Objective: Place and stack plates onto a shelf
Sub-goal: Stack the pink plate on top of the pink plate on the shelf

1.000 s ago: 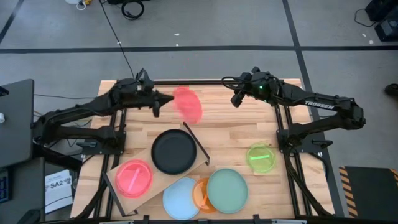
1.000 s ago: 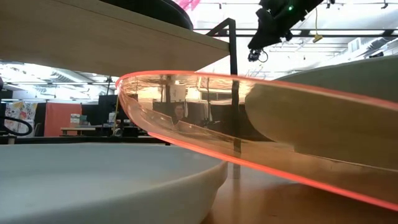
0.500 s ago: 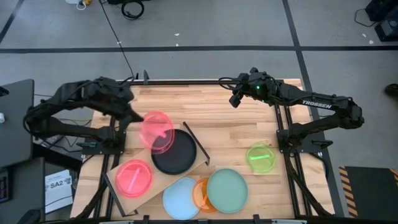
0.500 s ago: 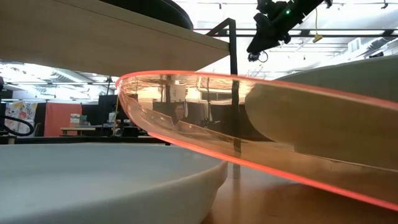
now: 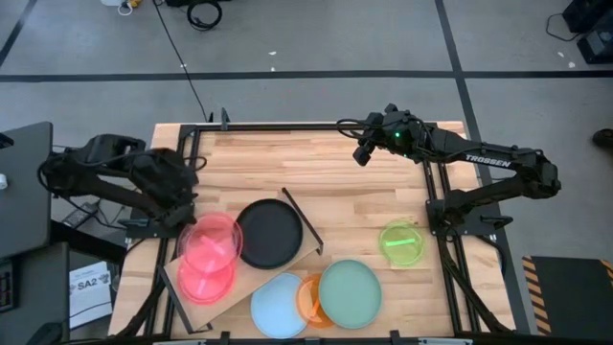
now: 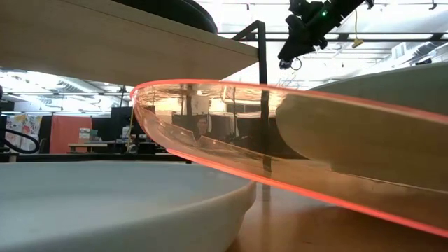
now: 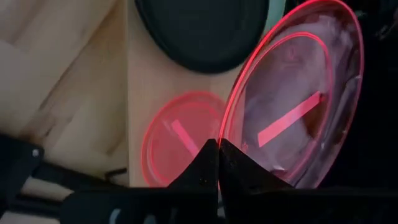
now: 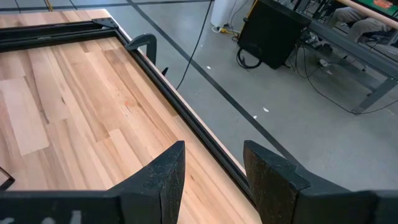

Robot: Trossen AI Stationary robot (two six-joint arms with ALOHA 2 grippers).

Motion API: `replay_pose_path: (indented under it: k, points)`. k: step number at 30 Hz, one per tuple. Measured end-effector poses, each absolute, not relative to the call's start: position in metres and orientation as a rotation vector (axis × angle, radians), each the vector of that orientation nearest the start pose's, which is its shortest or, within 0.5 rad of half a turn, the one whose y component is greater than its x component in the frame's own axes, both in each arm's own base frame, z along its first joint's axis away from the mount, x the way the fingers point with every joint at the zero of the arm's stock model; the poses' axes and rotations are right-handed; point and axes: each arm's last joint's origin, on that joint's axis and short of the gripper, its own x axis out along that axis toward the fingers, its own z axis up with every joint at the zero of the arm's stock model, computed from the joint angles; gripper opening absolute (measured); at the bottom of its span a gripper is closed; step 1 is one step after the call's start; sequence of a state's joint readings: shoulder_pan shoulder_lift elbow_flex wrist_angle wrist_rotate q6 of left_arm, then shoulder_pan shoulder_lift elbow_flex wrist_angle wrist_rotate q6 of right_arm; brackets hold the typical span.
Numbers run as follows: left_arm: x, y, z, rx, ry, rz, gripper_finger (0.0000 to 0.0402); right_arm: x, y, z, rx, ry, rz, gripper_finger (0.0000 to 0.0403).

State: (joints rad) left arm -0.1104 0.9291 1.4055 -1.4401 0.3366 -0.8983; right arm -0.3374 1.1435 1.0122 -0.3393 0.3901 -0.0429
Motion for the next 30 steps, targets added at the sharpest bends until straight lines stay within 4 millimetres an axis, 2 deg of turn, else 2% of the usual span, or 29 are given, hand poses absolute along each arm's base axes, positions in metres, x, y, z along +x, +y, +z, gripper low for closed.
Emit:
replay_pose_path:
  k: [6,14,24,30]
  points:
    - [0.104,-0.036,0.392,-0.920,1.196,0.080,0.0002,0.228,-0.092,0.328,-0.053,0.497,-0.703,0.0169]
    - [0.106,-0.056,0.353,-0.901,1.411,0.112,0.0003,0.228,-0.092,0.328,-0.053,0.496,-0.703,0.0169]
    - [0.112,-0.065,0.318,-0.845,1.485,0.127,0.0008,0.228,-0.092,0.328,-0.053,0.496,-0.703,0.0169]
    - [0.113,-0.065,0.308,-0.834,1.505,0.148,0.0010,0.228,-0.092,0.328,-0.053,0.496,-0.702,0.0169]
